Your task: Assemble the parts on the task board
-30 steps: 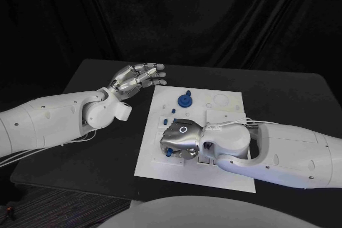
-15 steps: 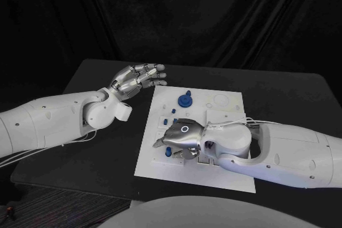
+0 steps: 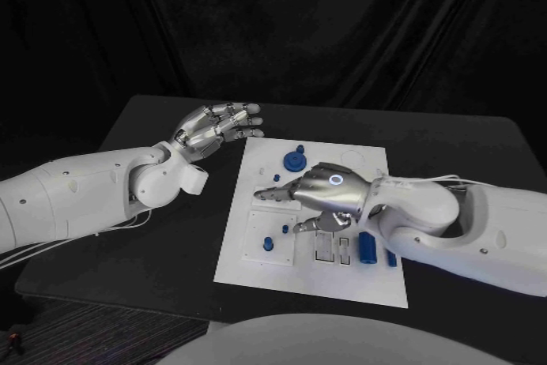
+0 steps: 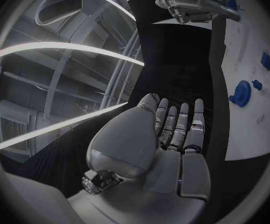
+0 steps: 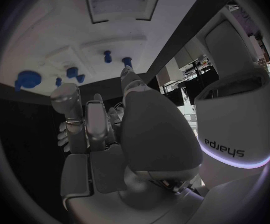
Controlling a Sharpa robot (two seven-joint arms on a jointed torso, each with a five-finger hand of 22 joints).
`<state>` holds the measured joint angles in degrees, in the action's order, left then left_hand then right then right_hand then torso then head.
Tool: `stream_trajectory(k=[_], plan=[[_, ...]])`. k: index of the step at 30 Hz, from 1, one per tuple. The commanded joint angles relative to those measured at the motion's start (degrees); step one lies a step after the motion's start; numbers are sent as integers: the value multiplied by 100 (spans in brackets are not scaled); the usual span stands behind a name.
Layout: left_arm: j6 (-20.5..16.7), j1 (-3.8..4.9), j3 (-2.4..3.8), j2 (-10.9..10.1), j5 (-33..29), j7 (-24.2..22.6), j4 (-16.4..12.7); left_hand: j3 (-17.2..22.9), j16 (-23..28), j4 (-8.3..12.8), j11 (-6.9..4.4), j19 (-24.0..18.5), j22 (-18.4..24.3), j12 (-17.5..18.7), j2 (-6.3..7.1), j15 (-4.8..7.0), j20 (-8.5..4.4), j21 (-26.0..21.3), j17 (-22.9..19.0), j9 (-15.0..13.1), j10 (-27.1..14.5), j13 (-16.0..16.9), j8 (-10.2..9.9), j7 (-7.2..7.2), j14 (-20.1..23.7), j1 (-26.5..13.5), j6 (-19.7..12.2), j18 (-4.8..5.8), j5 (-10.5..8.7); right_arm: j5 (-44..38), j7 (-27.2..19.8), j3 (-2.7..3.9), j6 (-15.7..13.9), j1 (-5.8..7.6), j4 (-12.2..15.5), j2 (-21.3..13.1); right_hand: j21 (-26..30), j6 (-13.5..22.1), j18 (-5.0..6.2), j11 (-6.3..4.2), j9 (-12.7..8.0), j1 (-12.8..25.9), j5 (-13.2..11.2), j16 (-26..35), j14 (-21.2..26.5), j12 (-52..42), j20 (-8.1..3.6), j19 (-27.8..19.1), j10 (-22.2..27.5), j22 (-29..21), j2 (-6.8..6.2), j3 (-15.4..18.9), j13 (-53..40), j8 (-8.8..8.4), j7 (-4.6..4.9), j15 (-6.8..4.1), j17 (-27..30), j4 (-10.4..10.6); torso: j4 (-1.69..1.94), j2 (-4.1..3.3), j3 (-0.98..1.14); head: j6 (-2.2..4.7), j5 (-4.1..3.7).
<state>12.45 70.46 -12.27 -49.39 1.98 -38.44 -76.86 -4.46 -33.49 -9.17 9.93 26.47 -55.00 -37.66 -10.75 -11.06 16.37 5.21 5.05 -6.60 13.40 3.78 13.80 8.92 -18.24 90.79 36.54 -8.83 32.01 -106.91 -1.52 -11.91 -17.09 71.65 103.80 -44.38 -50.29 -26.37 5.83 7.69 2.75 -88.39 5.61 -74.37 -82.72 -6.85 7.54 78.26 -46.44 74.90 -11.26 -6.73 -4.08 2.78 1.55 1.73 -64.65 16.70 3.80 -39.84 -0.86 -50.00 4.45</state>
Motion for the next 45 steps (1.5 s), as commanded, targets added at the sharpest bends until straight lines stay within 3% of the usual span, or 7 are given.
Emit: stream_trajectory(k=[1, 4, 12, 16, 21, 29, 45], plan=[[52, -9, 5, 12, -15, -60, 4, 36, -22, -4, 20, 12, -5, -37, 26, -12, -12, -37, -10, 9, -27, -7, 24, 16, 47, 41, -11, 2, 20, 1386, -390, 5, -994, 283, 139, -325, -77, -583, 78, -60, 76, -37, 89, -56, -16, -297, -22, 18, -377, 626, 216, -104, -76, 135, 262, 2, -51, -51, -2, 0, 0, 0, -82], [46, -12, 5, 19, -15, -57, 13, 36, -22, -4, 20, 12, -5, -37, 26, -12, -12, -37, -10, 9, -27, -7, 24, 16, 47, 41, -11, 2, 20, 2192, -353, 5, -838, 508, 175, -634, 505, -1709, 187, -202, 199, -312, 350, 340, 229, -880, -47, -193, -1183, 485, 519, -328, -253, 391, 646, -76, 528, -296, -3, -3, 4, 0, -161], [23, -25, 4, 67, -15, -65, 37, 44, -24, 0, 20, 12, -7, -38, 31, -13, -12, -37, -11, 10, -28, -7, 25, 17, 47, 38, -11, 2, 20, 3241, 1059, 2, 618, 733, 91, -1432, 2016, -2922, 388, -698, 435, 251, 54, 1403, 646, -2872, -336, -691, -2104, 50, 483, -65, -1493, 1007, 428, -405, 1762, -208, -5, 22, -3, 0, -360], [33, -62, 4, 76, -15, -60, 45, 48, -25, 2, 22, 13, -7, -39, 33, -14, -11, -36, -11, 10, -27, -7, 26, 17, 46, 36, -9, 2, 21, 3220, 2121, 1, 1317, 666, 33, -1664, 2178, -3164, 418, -530, 563, 2581, 210, 426, 257, -5418, -343, -662, -2105, 11, 902, 668, -4185, 1136, 364, -335, 471, -211, -28, 69, -16, 0, -394], [47, -110, 4, 85, -15, -70, 51, 53, -26, 4, 26, 13, -8, -40, 33, -15, -11, -36, -12, 10, -27, -7, 27, 17, 46, 35, -7, 3, 22, 3191, 2662, 0, 1434, 536, 0, -1780, -188, -3570, 46, -809, 925, 2599, 409, -1452, -666, -8277, -485, 270, -4297, 703, 1046, 788, -8514, 1384, 213, -549, -2331, -95, -29, 111, -36, 0, -443], [63, -158, 4, 93, -15, -94, 54, 67, -26, 7, 36, 13, -10, -40, 31, -16, -9, -36, -13, 11, -28, -7, 27, 19, 49, 32, -8, 4, 27, 3061, 3185, -1, 1847, 417, 139, -1770, -1367, -4291, -117, -1114, 1628, 3252, 213, -1563, -728, -8315, -747, 602, -4356, 909, 1132, 1021, -8592, 2001, -137, -818, -2535, -24, -35, 132, -19, 0, -456], [113, -184, 5, 96, -15, -61, 45, 90, -26, 10, 48, 10, -13, -39, 27, -21, -8, -38, -17, 14, -33, -7, 27, 27, 57, 22, -9, 7, 30, 2515, 3625, -1, 1944, 166, 491, -1737, -1202, -4309, -73, -1150, 1743, 3462, -186, -1532, -714, -8315, -796, 527, -4356, 841, 973, 1029, -8592, 1838, -148, -860, -2476, -34, -26, 131, -24, 0, -465]])
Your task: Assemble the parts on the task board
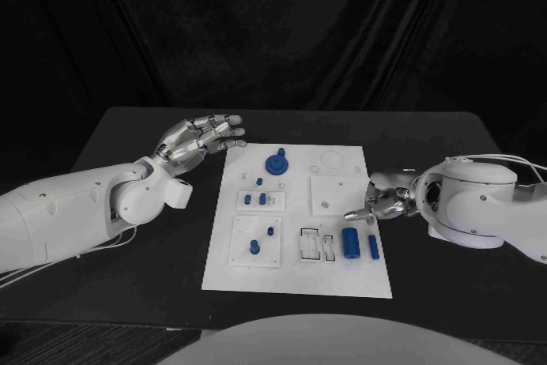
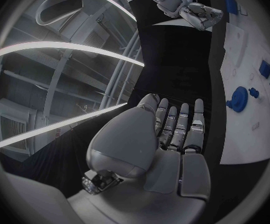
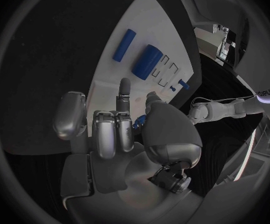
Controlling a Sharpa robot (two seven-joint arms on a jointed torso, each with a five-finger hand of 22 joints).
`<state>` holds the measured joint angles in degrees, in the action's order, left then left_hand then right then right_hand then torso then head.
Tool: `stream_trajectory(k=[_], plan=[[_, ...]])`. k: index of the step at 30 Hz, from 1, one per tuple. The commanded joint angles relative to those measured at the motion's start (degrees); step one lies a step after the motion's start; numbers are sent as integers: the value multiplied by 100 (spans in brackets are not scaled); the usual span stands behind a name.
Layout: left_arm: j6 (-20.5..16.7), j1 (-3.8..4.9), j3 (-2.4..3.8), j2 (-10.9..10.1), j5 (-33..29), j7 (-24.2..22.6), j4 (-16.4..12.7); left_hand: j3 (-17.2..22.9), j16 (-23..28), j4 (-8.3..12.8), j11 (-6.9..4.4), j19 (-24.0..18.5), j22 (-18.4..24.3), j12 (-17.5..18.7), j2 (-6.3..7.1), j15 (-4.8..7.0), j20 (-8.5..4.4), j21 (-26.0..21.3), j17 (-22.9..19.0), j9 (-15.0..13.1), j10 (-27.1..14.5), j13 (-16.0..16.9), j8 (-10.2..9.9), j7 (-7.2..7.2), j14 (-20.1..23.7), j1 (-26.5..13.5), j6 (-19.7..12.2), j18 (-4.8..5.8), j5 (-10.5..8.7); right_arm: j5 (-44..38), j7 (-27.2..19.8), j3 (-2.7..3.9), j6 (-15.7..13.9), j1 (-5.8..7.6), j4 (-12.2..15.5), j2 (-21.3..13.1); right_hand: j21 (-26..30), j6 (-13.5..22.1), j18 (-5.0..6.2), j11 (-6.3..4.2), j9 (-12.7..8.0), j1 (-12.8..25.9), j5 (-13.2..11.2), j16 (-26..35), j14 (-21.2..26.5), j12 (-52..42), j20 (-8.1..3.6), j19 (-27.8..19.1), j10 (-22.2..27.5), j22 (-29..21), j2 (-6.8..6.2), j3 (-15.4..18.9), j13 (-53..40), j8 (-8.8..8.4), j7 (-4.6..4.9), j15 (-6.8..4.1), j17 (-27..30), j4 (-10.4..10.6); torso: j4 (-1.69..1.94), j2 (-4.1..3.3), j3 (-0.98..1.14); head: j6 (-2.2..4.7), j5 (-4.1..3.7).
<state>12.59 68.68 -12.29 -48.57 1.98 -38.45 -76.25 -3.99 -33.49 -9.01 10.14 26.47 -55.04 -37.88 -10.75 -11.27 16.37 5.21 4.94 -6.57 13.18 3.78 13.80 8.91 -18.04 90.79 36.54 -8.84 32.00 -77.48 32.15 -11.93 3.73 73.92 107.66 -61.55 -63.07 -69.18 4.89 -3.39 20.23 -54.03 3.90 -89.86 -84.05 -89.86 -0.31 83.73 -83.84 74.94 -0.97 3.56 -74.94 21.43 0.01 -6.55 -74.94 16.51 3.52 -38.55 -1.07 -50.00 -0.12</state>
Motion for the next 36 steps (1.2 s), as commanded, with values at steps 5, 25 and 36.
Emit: stream_trajectory(k=[5, 25, 36], plan=[[114, -8, 7, 4, -15, -39, -27, 52, -25, -7, 32, 9, -10, -17, 25, -2, -7, -39, -8, 12, -12, -7, 27, 31, 41, 16, -10, 9, 31, -1088, 287, 0, -597, -209, 338, -106, 155, -87, 40, -62, -26, -1, 16, 24, -580, -14, -39, 5, -616, 806, -179, -110, -1506, -161, -4, -59, -1432, -5, 2, 1, -3, 0, 9], [133, -8, 7, -14, -15, 2, -23, 76, -25, -11, 45, 4, -13, -16, 22, -6, -5, -42, -13, 16, -17, -7, 26, 36, 52, -6, -14, 13, 34, -1903, 331, -4, -749, -649, 497, -73, 374, -22, 73, -7, -112, 188, -44, 122, -543, -14, -14, -19, -616, 745, -420, -310, -1506, -495, 63, -19, -1237, 30, 8, -8, -2, 0, 8], [162, -8, 7, -8, -15, 42, -8, 89, -25, -16, 46, 1, -14, -15, 22, -10, -5, -44, -15, 19, -23, -8, 24, 39, 57, -22, -19, 16, 35, -1989, 359, -4, -462, -840, 428, 73, 560, -36, 103, 9, -129, 132, 92, 198, -514, -14, 2, -54, -616, 697, -510, -455, -1506, -629, 81, -5, -1086, 13, -11, 17, 14, 0, 44]])
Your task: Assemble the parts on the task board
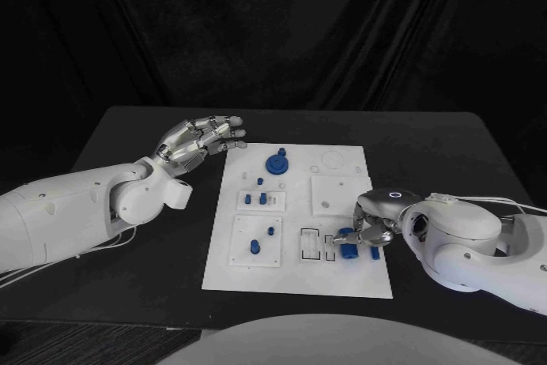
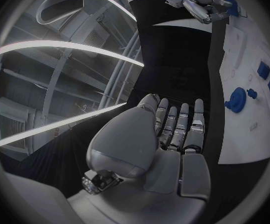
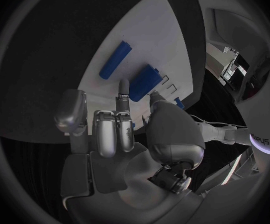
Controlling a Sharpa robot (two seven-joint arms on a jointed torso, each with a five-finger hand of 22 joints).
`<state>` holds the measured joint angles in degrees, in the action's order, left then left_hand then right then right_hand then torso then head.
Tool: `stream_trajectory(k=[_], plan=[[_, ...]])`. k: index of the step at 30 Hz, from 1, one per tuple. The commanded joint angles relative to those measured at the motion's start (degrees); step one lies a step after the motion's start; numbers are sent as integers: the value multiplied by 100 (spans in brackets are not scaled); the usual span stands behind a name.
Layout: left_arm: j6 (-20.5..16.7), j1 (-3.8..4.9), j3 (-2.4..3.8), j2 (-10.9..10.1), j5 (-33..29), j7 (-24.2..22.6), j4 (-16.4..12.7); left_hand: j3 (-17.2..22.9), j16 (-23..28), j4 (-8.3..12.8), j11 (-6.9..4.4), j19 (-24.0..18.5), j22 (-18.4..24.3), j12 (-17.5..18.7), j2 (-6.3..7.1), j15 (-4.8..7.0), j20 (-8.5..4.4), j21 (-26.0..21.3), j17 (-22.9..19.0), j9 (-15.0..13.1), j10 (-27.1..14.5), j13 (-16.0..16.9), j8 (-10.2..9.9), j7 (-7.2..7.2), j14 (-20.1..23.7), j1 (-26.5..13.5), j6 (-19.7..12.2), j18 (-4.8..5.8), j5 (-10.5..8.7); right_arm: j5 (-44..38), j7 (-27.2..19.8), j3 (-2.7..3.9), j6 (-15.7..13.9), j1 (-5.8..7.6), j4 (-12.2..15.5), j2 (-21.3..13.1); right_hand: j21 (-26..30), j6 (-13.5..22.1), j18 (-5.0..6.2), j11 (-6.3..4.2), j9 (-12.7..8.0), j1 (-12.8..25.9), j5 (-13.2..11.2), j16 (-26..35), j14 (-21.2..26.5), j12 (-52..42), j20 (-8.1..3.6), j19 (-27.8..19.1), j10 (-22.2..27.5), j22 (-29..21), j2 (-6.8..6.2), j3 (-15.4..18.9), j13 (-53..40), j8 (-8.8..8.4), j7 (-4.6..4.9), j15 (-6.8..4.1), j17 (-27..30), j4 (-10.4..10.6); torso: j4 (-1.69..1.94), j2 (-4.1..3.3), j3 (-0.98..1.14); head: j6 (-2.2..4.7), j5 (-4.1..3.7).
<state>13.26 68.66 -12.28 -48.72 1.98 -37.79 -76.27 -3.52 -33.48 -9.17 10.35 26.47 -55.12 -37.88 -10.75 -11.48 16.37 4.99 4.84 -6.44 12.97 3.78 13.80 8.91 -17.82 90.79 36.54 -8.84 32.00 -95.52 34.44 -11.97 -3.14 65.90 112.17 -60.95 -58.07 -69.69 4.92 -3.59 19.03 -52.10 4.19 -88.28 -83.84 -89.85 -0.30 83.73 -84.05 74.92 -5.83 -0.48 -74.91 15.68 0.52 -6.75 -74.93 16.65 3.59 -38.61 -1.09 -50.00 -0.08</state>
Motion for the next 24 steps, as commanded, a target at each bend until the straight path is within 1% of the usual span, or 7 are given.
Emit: stream_trajectory(k=[1, 7, 10, 12, 21, 22, 24], plan=[[96, -5, 6, 4, -15, -22, -6, 41, -25, 0, 25, 1, -6, -15, 22, 11, -5, -23, -5, 5, -3, -8, 24, 39, 36, -22, -19, 16, 35, -209, 139, 1, 310, -46, -32, 19, 98, 23, 106, 33, -12, -77, 82, 53, -530, -15, 3, -62, -595, 690, -31, -61, -1509, -73, 34, 17, -1063, -2, -18, 24, 15, 0, 46], [103, -5, 6, 4, -15, -13, 4, 41, -25, 0, 25, 1, -6, -15, 22, 11, -5, -23, -5, 5, -3, -8, 24, 39, 36, -22, -19, 16, 35, -262, 179, 1, 651, -66, -67, 31, 324, 92, 140, 62, -32, -180, 151, 138, -498, -15, 21, -109, -595, 630, -99, -93, -1509, -199, 68, 39, -903, -4, -13, 24, 16, 0, 52], [111, -6, 6, 10, -15, -11, 15, 41, -25, 0, 25, 1, -6, -15, 22, 11, -5, -23, -5, 5, -3, -8, 24, 39, 36, -22, -19, 16, 35, -216, 177, 1, 621, -77, -79, 38, 410, 96, 150, 75, -26, -430, 251, 166, -490, -15, 34, -118, -595, 604, -28, -174, -1509, -272, 81, 51, -854, -71, -16, 24, 16, 0, 54], [117, -6, 6, 13, -15, -10, 20, 47, -26, -2, 25, 0, -7, -14, 23, 9, -4, -23, -7, 7, -6, -8, 23, 40, 38, -30, -22, 17, 36, -148, 153, 1, 502, -85, -86, 45, 441, 122, 151, 80, -8, -761, 885, 172, -491, -15, 35, -110, -595, 597, 13, -254, -1509, -338, 87, 53, -841, -259, -16, 24, 15, 0, 59], [126, -7, 6, 19, -15, 3, 33, 47, -26, -2, 25, 0, -7, -14, 23, 9, -4, -23, -7, 7, -6, -8, 23, 40, 38, -30, -22, 17, 36, 637, -73, 2, -28, -94, -128, 43, 689, 401, 179, 131, 9, -1687, 2642, 255, -461, -15, 71, -149, -595, 547, 208, -715, -1509, -605, 154, 91, -686, -949, -21, 24, 15, 0, 87], [127, -8, 6, 22, -15, 5, 36, 47, -26, -2, 25, 0, -7, -14, 23, 9, -4, -23, -7, 7, -6, -8, 23, 40, 38, -30, -22, 17, 36, 830, -116, 2, -134, -94, -134, 36, 706, 403, 180, 135, 35, -1777, 3129, 260, -460, -15, 71, -145, -595, 548, 195, -842, -1509, -616, 159, 91, -675, -1080, -20, 24, 16, 0, 87], [129, -8, 6, 25, -15, 6, 39, 54, -26, -3, 24, 0, -7, -14, 22, 7, -4, -24, -7, 8, -8, -9, 23, 40, 39, -36, -24, 18, 37, 1043, -154, 2, -259, -94, -135, 24, 712, 403, 178, 135, 61, -1794, 3388, 265, -458, -15, 74, -140, -595, 552, 172, -919, -1509, -617, 161, 96, -665, -1159, -17, 24, 15, 0, 85]])
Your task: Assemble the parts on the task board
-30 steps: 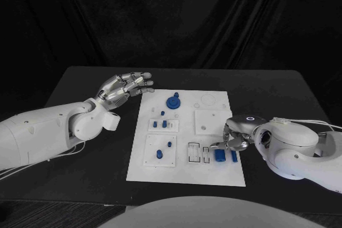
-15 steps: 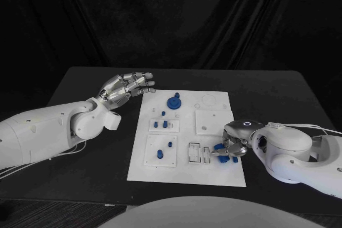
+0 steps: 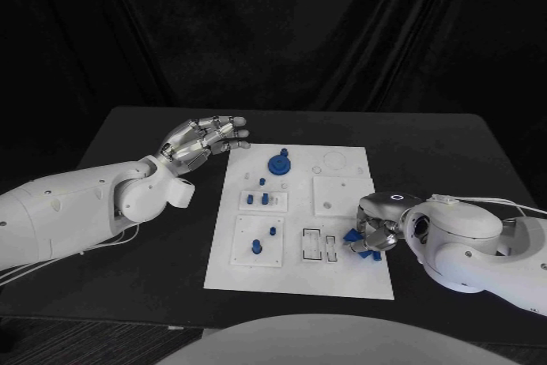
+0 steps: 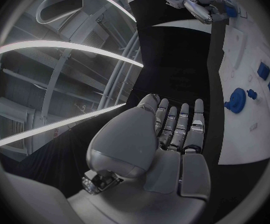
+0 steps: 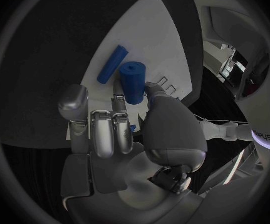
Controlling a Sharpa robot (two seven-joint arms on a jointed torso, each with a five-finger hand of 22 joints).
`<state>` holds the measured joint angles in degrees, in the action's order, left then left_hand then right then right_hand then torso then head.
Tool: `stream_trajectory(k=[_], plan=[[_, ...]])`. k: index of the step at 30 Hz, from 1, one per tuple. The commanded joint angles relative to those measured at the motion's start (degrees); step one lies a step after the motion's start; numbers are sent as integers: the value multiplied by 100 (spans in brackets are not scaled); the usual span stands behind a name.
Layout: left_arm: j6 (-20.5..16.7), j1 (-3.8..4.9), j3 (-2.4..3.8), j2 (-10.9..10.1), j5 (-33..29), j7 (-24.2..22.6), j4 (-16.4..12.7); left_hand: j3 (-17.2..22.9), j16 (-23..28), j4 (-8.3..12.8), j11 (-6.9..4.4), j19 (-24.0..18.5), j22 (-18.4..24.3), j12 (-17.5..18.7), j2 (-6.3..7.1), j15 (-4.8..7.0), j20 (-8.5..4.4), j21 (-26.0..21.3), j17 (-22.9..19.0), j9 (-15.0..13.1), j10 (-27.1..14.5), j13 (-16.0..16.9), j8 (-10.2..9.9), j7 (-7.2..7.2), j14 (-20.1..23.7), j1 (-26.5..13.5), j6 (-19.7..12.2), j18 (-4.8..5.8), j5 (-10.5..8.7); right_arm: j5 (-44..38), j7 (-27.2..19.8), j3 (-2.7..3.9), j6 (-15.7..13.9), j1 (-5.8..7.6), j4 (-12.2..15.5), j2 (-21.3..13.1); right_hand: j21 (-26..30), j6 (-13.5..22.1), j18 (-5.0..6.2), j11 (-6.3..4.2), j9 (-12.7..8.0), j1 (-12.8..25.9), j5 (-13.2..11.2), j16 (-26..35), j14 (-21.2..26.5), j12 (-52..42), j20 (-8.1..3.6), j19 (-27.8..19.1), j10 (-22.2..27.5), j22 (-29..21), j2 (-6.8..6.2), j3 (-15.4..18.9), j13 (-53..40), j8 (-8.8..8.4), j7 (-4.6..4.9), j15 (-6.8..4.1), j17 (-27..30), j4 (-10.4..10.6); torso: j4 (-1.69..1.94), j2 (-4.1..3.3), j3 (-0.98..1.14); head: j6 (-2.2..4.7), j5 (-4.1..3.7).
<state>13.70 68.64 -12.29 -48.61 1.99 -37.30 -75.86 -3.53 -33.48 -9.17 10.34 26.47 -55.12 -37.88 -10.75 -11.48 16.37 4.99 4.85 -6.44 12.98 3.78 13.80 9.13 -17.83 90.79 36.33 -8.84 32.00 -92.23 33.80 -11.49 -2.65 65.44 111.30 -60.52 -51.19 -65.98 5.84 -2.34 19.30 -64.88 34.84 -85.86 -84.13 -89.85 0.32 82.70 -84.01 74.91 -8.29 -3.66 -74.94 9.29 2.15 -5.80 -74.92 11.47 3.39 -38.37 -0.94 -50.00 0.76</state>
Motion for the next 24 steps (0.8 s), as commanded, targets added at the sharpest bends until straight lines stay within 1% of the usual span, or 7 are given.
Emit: stream_trajectory(k=[1, 4, 6, 12, 17, 23, 24], plan=[[86, -7, 7, 16, -16, -42, -1, 57, -27, -3, 24, -1, -8, -13, 22, 6, -4, -24, -8, 9, -9, -9, 22, 19, 39, -38, -4, 18, 37, 826, -102, -46, -376, -48, -46, -27, 23, 28, 86, 11, 71, -565, 601, 16, -432, -15, 9, -32, -599, 557, 388, -691, -1506, 32, 1, -3, -678, -746, 4, 1, 0, 0, 2], [86, -7, 7, 19, -16, -37, 4, 60, -27, -3, 24, -1, -8, -13, 22, 5, -4, -24, -9, 9, -10, -9, 22, 19, 40, -40, -5, 18, 38, 1111, -133, -45, -514, -47, -31, -61, 33, 52, 84, 20, 150, -574, 855, 9, -435, -15, 13, -23, -599, 564, 337, -811, -1506, 56, 15, 6, -687, -905, 1, 0, 1, 0, 4], [87, -7, 7, 22, -16, -32, 7, 60, -27, -3, 24, -1, -8, -13, 22, 5, -4, -24, -9, 9, -10, -9, 22, 19, 40, -40, -5, 18, 38, 1333, -160, -45, -600, -44, -6, -92, 133, 80, 99, 35, 253, -623, 1260, -7, -440, -15, 13, -43, -599, 548, 270, -952, -1506, 113, 35, 12, -710, -1109, 2, 0, 0, 0, 9], [90, -8, 7, 31, -16, -20, 12, 63, -28, -3, 23, -1, -9, -13, 22, 4, -4, -24, -9, 10, -11, -9, 22, 18, 40, -42, -5, 19, 40, 2432, -296, -43, -984, 74, 101, -180, 107, 172, 93, 30, 601, -416, 1487, -34, -448, -15, 19, -14, -599, 579, 296, -1147, -1506, 313, 28, 17, -744, -1388, 0, 1, 1, 0, 8], [89, -9, 7, 46, -16, -9, 21, 63, -28, -3, 23, -1, -9, -13, 22, 4, -4, -24, -9, 10, -11, -9, 22, 18, 40, -42, -5, 19, 40, 3689, -389, -43, -1378, 291, 149, -189, 16, 266, 79, -1, 896, -154, 1434, -38, -450, -15, 4, 33, -599, 616, 406, -1219, -1506, 494, -9, -9, -725, -1465, 1, 1, 0, 0, -5], [88, -9, 7, 67, -16, -1, 23, 69, -30, -2, 21, -1, -9, -14, 23, 3, -4, -24, -9, 11, -11, -8, 22, 17, 39, -45, -6, 19, 43, 4601, -341, -44, -1558, 420, 58, -58, 0, 403, 75, -9, 1097, 112, 1281, -43, -450, -15, -4, 45, -599, 624, 515, -1262, -1506, 600, -20, -16, -715, -1442, 1, 2, -1, 0, 11], [88, -9, 7, 69, -16, 0, 22, 69, -30, -2, 21, -1, -9, -14, 23, 3, -4, -24, -9, 11, -11, -8, 22, 17, 39, -45, -6, 19, 43, 4662, -311, -44, -1543, 425, 32, -30, 36, 449, 81, -9, 1140, 164, 1171, -37, -447, -15, -4, 39, -599, 616, 530, -1261, -1506, 618, -19, -15, -698, -1440, -1, 4, -2, 0, 21]])
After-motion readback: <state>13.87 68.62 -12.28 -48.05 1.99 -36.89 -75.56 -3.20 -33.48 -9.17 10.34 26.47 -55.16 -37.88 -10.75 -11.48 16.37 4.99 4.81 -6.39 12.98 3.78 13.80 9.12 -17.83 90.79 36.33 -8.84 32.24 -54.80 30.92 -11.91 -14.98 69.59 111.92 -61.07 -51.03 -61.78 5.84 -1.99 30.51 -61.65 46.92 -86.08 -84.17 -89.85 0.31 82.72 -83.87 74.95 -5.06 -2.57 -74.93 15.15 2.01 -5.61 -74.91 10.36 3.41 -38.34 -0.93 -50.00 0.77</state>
